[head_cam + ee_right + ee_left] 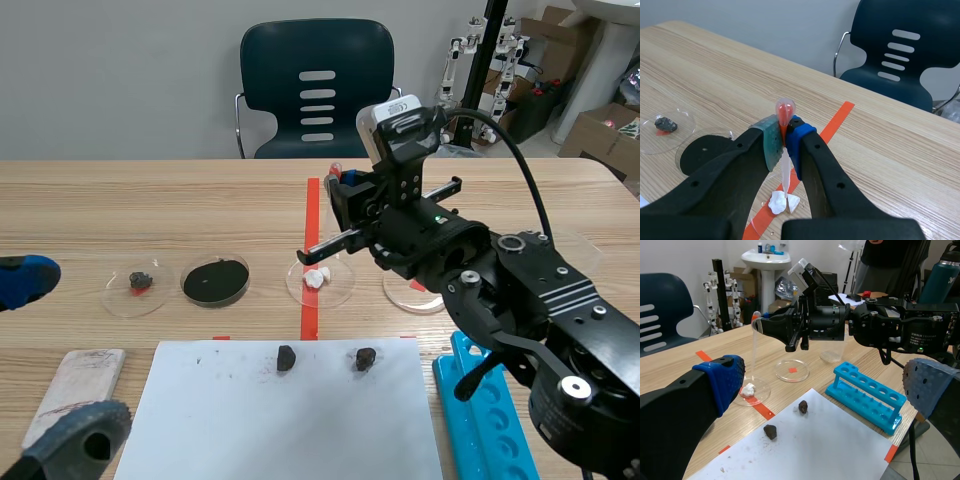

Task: Squeeze the dropper onto the mineral

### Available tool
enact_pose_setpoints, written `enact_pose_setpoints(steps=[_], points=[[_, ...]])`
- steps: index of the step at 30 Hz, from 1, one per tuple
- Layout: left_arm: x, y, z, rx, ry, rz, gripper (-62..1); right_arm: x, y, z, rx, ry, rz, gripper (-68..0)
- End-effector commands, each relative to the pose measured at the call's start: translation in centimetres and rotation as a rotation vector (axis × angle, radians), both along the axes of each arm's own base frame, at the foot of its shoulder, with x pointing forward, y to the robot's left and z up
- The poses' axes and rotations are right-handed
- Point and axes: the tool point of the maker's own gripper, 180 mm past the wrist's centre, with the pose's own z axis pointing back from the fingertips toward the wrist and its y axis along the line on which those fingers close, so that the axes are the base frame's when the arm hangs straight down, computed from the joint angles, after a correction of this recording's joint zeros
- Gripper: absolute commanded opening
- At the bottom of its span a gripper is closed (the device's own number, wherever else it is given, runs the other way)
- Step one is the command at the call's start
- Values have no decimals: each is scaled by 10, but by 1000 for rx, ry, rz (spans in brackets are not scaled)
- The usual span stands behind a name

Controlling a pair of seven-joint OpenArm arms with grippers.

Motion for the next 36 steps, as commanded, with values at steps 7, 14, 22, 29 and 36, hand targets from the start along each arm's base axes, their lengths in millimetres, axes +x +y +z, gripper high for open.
enact_pose_setpoints(steps=[7, 14, 22, 29, 36], points=[[0, -1, 7, -30, -15, 6, 14, 7, 1, 15, 17, -42, 0, -671], [0, -1, 7, -30, -15, 6, 14, 7, 1, 15, 17, -42, 0, -671], [0, -1, 7, -30, -15, 6, 14, 7, 1, 15, 17, -42, 0, -671], [0, -1, 6, -29, -14, 6, 14, 0, -8, 26, 2, -70, -5, -671], [0, -1, 6, -29, -15, 6, 14, -26, -17, 52, -35, -110, 5, -671]])
